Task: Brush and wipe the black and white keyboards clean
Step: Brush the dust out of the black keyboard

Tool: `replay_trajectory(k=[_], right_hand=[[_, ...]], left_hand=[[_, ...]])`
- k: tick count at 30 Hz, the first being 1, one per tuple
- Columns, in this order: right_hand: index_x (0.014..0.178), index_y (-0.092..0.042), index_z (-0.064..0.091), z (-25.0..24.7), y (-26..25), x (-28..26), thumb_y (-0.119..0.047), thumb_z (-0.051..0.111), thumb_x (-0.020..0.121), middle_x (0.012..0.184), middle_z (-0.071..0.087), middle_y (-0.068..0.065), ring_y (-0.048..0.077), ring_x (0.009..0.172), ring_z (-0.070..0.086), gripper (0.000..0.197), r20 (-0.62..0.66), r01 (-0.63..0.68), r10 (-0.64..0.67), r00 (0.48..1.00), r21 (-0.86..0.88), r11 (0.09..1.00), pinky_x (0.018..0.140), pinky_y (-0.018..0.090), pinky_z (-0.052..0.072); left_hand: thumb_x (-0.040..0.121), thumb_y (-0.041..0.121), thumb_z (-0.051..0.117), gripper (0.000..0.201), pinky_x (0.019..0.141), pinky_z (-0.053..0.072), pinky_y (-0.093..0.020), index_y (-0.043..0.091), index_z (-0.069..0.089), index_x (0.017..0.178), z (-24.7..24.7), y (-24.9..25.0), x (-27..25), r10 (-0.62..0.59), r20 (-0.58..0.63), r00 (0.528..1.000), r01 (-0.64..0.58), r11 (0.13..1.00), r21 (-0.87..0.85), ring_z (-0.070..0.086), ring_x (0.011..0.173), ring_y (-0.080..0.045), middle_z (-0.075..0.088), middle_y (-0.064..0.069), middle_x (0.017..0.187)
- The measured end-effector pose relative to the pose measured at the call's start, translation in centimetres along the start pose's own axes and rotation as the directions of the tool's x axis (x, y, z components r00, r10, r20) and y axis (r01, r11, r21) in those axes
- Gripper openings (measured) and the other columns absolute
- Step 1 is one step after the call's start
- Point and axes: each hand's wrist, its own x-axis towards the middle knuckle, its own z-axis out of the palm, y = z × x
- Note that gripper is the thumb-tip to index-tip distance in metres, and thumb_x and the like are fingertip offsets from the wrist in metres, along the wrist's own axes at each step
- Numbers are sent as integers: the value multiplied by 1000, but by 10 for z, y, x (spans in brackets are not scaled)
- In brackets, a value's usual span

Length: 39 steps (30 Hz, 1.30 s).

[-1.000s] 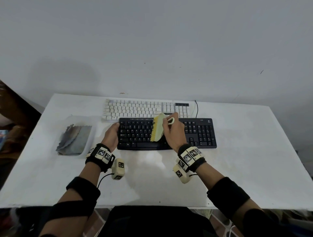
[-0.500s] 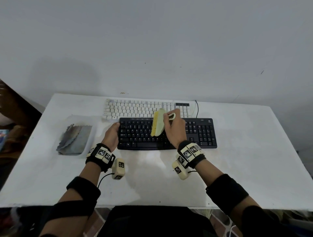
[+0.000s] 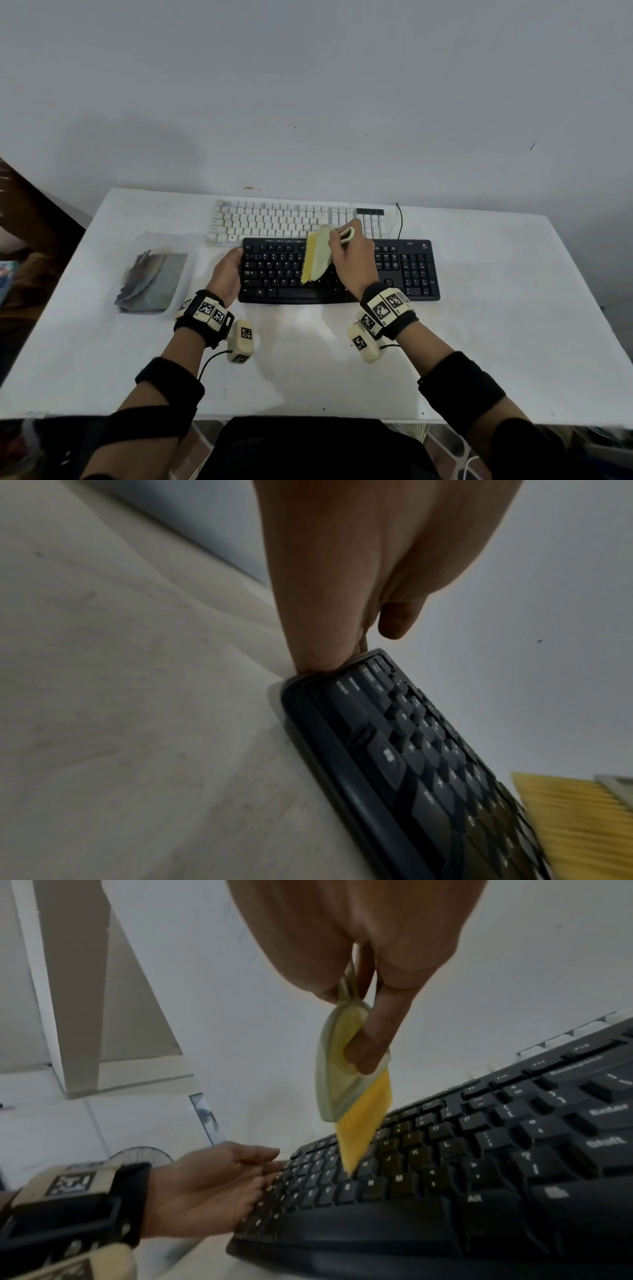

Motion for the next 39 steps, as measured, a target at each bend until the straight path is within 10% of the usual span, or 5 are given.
replay_trajectory(k=[10,19,23,26,39], right_hand=[[95,-8,46,5,-2,-17,-20,54,102,65,59,4,11,50,47,16,198,21,-14,980,-33,999,46,19,36],[94,-12,46,-5,-6,-25,-23,52,103,69,62,7,16,53,53,16,74,17,-18,997,13,1000,48,32,42],[95,-14,45,-10,-10,-35,-22,52,104,72,62,2,11,60,58,14,108,90,-88,990,-11,996,46,20,41],[96,-18,45,-9,-8,-34,-23,52,104,78,66,6,19,65,64,12,-1,83,-83,997,3,997,50,36,51],[93,-12,45,-10,-18,-39,-19,53,103,67,60,4,8,53,51,14,113,115,-109,988,-45,992,45,20,39]], left_hand=[[111,27,36,40,94,54,-42,7,60,137,-2,-1,1,-4,21,1000,5,1000,-9,66,113,-24,72,-7,118],[112,23,38,32,89,53,-40,17,54,139,-10,1,-2,0,35,999,3,994,-107,66,111,-18,70,-2,122],[112,20,39,20,87,52,-38,23,56,122,-7,4,-5,7,44,999,-1,992,-123,65,105,-15,69,0,115],[112,20,40,19,89,52,-39,24,57,118,-7,1,-6,32,51,998,-25,992,-122,63,110,-18,69,-1,115],[113,19,34,46,99,53,-40,37,42,155,-7,2,-8,55,119,991,-46,996,-80,57,134,-21,58,1,148]])
